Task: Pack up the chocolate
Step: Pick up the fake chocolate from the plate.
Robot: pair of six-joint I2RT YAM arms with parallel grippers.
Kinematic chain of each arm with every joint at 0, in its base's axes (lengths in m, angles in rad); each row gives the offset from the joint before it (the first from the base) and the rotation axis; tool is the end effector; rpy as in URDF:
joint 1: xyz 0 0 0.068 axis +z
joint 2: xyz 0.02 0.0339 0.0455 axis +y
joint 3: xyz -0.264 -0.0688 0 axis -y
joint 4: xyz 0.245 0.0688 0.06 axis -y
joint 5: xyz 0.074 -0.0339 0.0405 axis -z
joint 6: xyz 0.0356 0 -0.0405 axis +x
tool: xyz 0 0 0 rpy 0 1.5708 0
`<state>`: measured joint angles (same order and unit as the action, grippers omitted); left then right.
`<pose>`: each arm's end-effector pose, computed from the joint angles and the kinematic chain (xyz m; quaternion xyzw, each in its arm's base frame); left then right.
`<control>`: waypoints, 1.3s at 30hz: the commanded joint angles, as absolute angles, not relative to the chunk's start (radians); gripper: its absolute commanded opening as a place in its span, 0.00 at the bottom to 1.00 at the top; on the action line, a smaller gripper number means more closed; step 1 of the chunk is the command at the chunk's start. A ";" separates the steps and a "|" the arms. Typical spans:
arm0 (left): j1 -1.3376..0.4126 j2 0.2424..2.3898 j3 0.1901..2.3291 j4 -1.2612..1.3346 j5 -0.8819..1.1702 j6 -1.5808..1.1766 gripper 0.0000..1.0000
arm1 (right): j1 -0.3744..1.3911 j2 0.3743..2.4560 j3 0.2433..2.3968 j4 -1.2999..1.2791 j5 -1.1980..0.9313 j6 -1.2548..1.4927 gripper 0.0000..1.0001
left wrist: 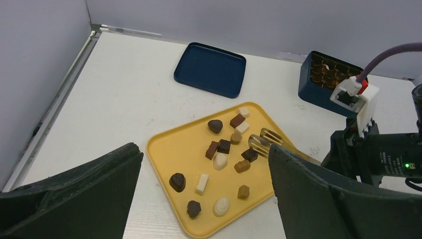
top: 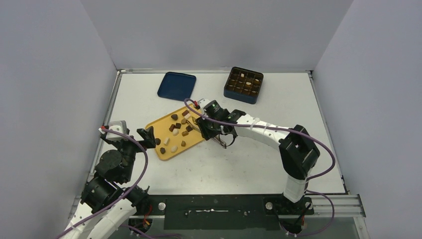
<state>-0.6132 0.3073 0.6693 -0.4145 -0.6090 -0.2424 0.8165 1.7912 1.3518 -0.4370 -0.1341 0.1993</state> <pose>0.0766 -0.0290 0.3308 -0.0753 0.7182 -0.0745 0.6877 0.2669 0.2910 0.2372 -0.3067 0.8870 0.2202 0.2660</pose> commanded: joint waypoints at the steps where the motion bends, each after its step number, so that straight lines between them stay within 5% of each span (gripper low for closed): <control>1: -0.607 0.307 0.674 -0.373 -0.618 -0.232 0.97 | 0.827 1.746 1.308 -0.376 -0.127 0.223 0.41; 39: -0.607 0.319 0.676 -0.374 -0.605 -0.230 0.97 | 0.885 1.767 1.315 -0.393 -0.141 0.237 0.42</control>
